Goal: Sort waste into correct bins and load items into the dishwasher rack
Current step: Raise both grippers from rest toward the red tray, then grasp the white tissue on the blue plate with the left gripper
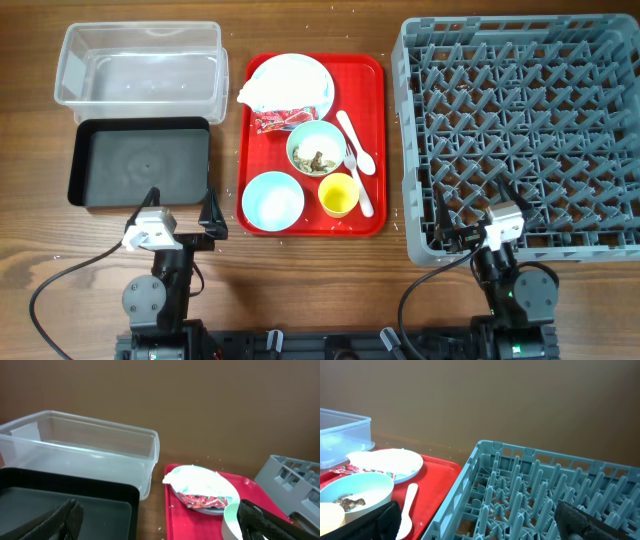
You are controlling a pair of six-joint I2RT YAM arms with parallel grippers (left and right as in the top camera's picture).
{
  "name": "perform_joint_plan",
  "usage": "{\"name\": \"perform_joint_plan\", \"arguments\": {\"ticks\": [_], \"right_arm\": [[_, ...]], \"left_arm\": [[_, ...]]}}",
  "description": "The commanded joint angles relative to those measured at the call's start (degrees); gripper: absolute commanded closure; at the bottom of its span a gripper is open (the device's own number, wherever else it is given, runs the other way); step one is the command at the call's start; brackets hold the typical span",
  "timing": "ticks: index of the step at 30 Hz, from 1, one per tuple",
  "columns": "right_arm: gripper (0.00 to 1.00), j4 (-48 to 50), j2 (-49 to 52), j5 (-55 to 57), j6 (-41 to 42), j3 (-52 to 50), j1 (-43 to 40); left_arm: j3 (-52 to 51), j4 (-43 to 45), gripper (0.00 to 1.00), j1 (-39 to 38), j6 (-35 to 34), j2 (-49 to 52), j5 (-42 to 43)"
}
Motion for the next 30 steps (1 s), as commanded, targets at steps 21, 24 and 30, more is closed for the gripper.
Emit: {"name": "perform_joint_plan", "arguments": {"ticks": [21,24,30], "right_arm": [[0.0,-39.2,44.3,-1.0,-1.9,57.2,0.1],[0.0,-50.7,55.2,-1.0,-1.9,67.5,0.1],[0.0,-52.2,68.2,-8.3,10.6,69.2,0.1]], "left_arm": [[78.2,-40.5,0.0,-9.0,5.8,73.6,-1.2],[98.7,-56.6,0.0,-12.8,5.8,91.1,-3.1],[111.4,-59.5,0.0,-17.1,5.1,110.3,4.3]]}}
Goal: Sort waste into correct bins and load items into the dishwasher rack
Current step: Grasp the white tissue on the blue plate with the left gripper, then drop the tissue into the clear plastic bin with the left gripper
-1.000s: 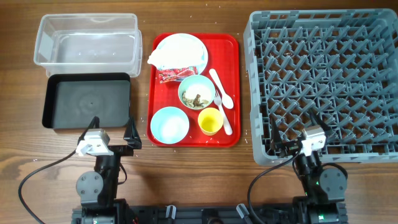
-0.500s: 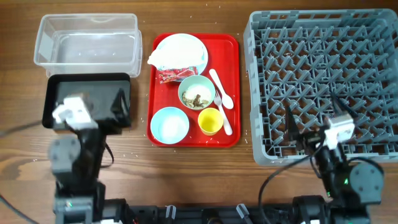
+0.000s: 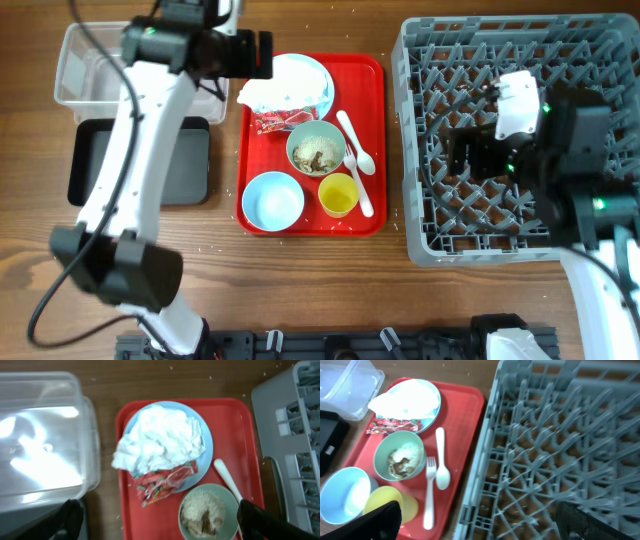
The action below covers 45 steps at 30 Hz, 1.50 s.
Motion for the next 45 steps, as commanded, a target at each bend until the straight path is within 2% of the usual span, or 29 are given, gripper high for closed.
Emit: {"name": "perform_joint_plan", "arguments": {"ticks": [1,5,7,10,13,23,28,29,30,32,34,38,45], "right_arm": [[0.0,-0.7,5.9,-5.4,7.0,1.2,0.1],[0.0,-1.3,8.2,-4.6,8.1,1.2,0.1],[0.0,-1.3,8.0,-0.6,10.8,1.2,0.1],[0.0,-2.1,8.0,0.3,11.4,1.2,0.1],[0.0,-2.5,8.0,0.3,11.4,1.2,0.1],[0.0,-5.7,8.0,0.3,10.9,1.2,0.1],[0.0,-5.9,8.0,0.3,10.9,1.2,0.1],[0.0,-5.9,8.0,0.3,11.0,1.2,0.1],[0.0,-6.1,8.0,0.3,10.9,1.2,0.1],[0.0,-6.4,8.0,0.3,10.9,1.2,0.1],[0.0,-6.5,8.0,0.3,10.9,1.2,0.1],[0.0,-6.5,8.0,0.3,10.9,1.2,0.1],[0.0,-6.5,8.0,0.3,10.9,1.2,0.1]], "left_arm": [[1.4,1.6,0.0,-2.0,0.1,5.0,5.8],[1.4,3.2,0.0,-3.0,0.3,7.6,5.8],[1.4,4.3,0.0,-3.0,0.3,9.1,5.5],[1.5,7.1,0.0,-3.2,0.3,11.0,-1.1],[1.5,9.4,0.0,-3.2,0.4,12.7,-3.5],[1.4,17.1,0.0,-6.2,0.2,29.8,-4.3],[1.4,17.0,0.0,-6.1,-1.5,31.4,-4.2],[1.4,17.0,0.04,-6.2,-3.2,31.7,-4.2],[1.0,17.3,0.14,-6.2,-4.7,32.1,-4.2],[1.0,17.3,0.67,-6.2,-6.0,32.6,-4.0],[1.0,17.0,0.94,-6.2,-6.0,32.6,-4.1],[1.3,15.6,0.96,-6.1,-8.9,30.6,-4.1],[1.3,16.5,0.96,-3.7,-10.7,17.1,-4.4]]}}
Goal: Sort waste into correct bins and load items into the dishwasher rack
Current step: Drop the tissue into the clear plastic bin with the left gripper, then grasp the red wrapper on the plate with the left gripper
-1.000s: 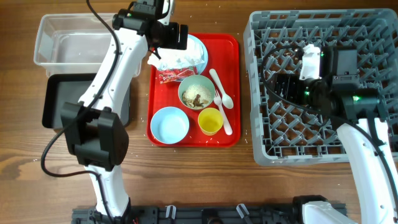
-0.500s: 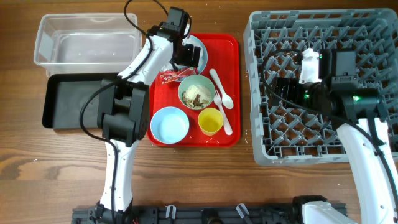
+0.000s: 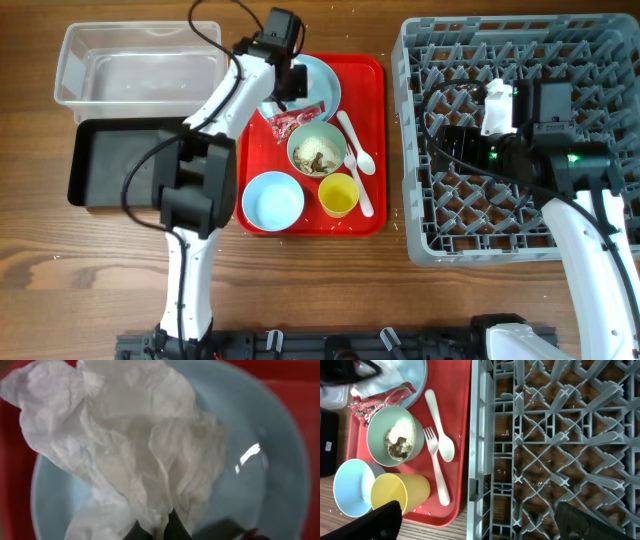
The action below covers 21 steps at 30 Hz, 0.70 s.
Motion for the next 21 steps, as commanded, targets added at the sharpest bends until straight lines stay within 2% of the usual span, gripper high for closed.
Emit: {"name": "perform_joint_plan", "arguments": {"ticks": [1,6,12,13,14,16,17,21], "right_arm": [[0.01,0.0,-0.2,0.9,0.2,1.1,0.1],[0.01,0.0,-0.2,0.9,0.2,1.1,0.1],[0.01,0.7,-0.2,0.9,0.2,1.1,0.1],[0.01,0.8,-0.2,0.9,0.2,1.1,0.1],[0.01,0.9,-0.2,0.9,0.2,1.1,0.1],[0.01,1.4,-0.2,0.9,0.3,1.1,0.1],[0.01,1.4,-0.2,0.9,0.2,1.1,0.1],[0.0,1.5,-0.2,0.9,0.2,1.1,0.1]], "left_arm": [[0.4,1.2,0.96,2.9,-1.5,-11.1,0.0],[0.4,1.2,0.96,10.3,-1.5,-16.6,-0.2],[0.2,-0.2,0.96,20.0,-1.5,-13.8,-0.1],[0.2,-0.2,0.91,20.6,-1.5,-12.6,-0.2],[0.2,-0.2,0.73,21.1,-1.4,-10.9,-0.2],[0.2,0.3,0.18,21.3,-0.9,-8.1,-0.2],[0.2,0.0,0.0,21.0,-0.8,-7.2,-0.1],[1.7,-3.4,0.0,19.3,3.3,-10.5,0.8]]}}
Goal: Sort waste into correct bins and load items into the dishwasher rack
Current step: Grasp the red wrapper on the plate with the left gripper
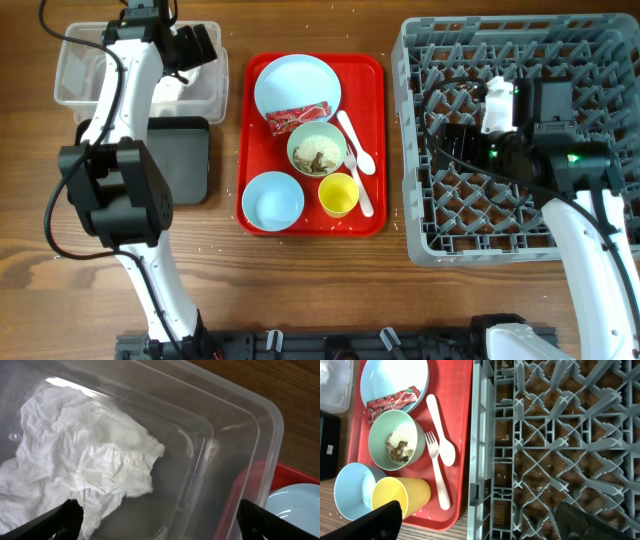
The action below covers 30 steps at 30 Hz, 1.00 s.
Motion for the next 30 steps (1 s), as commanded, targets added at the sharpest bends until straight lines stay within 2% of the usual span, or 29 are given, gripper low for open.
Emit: {"name": "perform_joint_plan", "arguments": {"ticks": [1,4,7,9,12,17,26,30], "right_arm": [[0.01,0.4,-0.2,0.9,0.2,1.1,0.1],[0.0,0.6,-0.2,0.9,0.2,1.1,0.1],[0.01,1.0,-0.2,0.9,0.2,1.1,0.1],[0.0,1.1,-0.2,0.9,0.2,1.1,0.1],[0.0,1.0,-0.2,0.9,0.2,1.1,0.1],[0.0,0.9,-0.2,0.9,0.4,1.1,0.1],[0.0,0.5,-0.2,0.9,0.2,1.1,0.1],[0.0,0.6,-0.2,0.9,0.2,1.1,0.1]], "left_arm": [[2.0,-2.8,0.01,-2.6,5.7,-4.8,1.1],[2.2,-4.6,0.01,-8.0,13.8,-8.9,2.0],[1.2,-5.1,0.06,-13.3,22.1,-8.3,3.2],[-0.2,-5.6,0.07,-16.3,25.3,-6.0,3.2],[-0.3,-8.1,0.08,-19.2,28.1,-2.4,3.3],[-0.3,-8.3,0.08,-22.1,28.8,0.8,3.3],[-0.3,-8.8,0.05,-22.5,30.1,4.1,3.9],[-0.3,-8.0,0.06,-22.5,33.4,5.0,4.6]]}}
